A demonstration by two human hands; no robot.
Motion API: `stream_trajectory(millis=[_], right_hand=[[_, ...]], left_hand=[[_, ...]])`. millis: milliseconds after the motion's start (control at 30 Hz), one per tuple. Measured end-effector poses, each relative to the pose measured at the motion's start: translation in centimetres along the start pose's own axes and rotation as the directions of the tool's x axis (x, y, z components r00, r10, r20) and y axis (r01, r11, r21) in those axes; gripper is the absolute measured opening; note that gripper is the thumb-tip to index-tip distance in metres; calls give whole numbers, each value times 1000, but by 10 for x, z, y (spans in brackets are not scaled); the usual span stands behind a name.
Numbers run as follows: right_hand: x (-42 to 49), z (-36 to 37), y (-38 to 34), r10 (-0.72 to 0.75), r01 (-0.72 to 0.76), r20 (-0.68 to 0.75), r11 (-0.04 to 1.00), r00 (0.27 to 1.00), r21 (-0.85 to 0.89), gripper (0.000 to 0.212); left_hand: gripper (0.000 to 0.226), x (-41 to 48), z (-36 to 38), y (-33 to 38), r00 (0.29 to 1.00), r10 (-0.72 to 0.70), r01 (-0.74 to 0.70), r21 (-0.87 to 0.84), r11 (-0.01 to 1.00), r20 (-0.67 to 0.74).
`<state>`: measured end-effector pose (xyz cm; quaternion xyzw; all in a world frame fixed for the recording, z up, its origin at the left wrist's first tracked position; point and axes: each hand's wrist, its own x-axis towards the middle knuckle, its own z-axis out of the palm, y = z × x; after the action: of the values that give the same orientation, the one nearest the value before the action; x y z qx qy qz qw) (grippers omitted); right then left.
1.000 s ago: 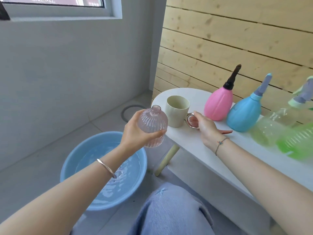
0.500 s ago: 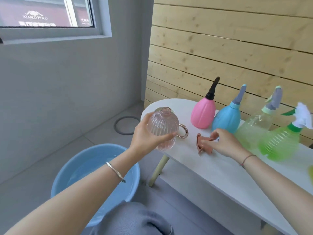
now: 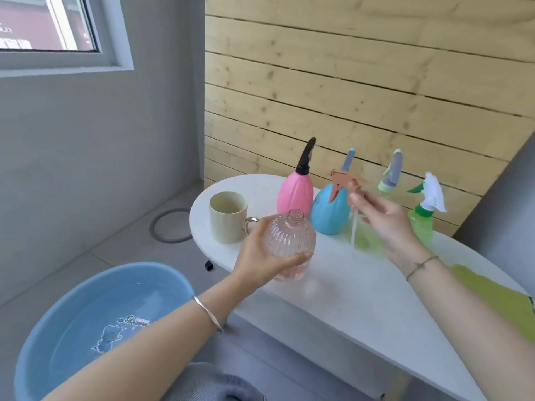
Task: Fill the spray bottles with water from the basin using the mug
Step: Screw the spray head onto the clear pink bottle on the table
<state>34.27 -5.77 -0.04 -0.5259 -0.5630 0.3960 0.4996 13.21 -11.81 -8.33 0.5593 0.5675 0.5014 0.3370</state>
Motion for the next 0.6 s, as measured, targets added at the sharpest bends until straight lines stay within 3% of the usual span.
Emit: stream_trajectory(millis=[200,600], right_hand=[[2,-31,-53,-9,35,-69,919,998,392,10],[1,-29,-58,121,-81,-18,759,993,646,12]], left_hand=[[77,5,48,4,991,58,-52,-51,997,119],[86,7,81,-6,988,40,-28,-84,996,148]])
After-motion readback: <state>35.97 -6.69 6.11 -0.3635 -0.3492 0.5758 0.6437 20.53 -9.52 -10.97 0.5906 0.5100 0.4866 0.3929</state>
